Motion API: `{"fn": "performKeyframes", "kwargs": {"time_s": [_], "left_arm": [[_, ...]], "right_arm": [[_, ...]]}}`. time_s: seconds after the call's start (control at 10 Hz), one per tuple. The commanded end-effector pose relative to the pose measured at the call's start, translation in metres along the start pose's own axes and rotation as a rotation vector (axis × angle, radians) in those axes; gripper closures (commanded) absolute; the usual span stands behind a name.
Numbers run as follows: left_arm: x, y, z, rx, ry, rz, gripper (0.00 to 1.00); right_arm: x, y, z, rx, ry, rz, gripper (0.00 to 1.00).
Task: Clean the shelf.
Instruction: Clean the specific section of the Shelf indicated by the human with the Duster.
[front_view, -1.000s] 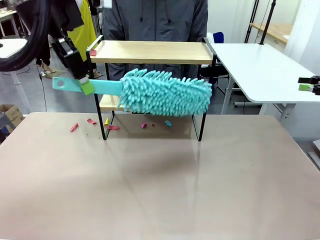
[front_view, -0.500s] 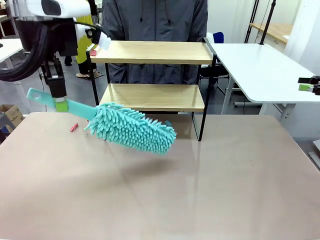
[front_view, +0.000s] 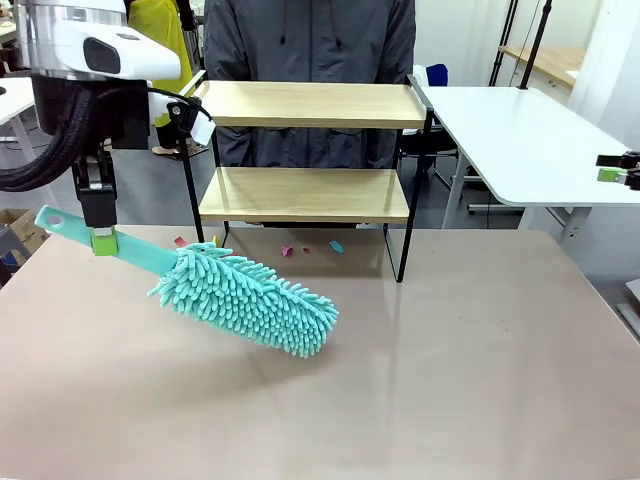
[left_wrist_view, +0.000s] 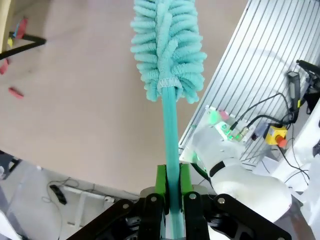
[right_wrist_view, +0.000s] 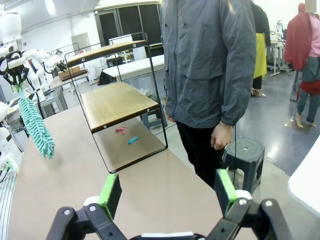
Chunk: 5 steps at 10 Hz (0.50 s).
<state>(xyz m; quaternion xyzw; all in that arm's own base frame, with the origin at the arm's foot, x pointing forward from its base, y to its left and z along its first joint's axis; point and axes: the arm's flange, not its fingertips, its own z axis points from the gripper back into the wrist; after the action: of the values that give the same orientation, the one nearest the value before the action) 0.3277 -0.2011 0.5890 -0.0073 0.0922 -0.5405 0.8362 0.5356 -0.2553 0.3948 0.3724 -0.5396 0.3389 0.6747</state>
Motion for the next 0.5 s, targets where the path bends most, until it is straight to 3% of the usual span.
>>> {"fn": "performKeyframes", "kwargs": {"time_s": [0.0,0.4], "left_arm": [[-0.0007,-0.0014,0.0070,0.012,-0.016,-0.004,0.87],[-0.0007,-0.0014,0.0070,0.012,-0.016,-0.004,0.87]], "right_arm": [[0.0025,0.0006,-0.0006,-0.001,0.004,0.000,0.00],[0.0025,0.0006,-0.0006,-0.001,0.004,0.000,0.00]]}}
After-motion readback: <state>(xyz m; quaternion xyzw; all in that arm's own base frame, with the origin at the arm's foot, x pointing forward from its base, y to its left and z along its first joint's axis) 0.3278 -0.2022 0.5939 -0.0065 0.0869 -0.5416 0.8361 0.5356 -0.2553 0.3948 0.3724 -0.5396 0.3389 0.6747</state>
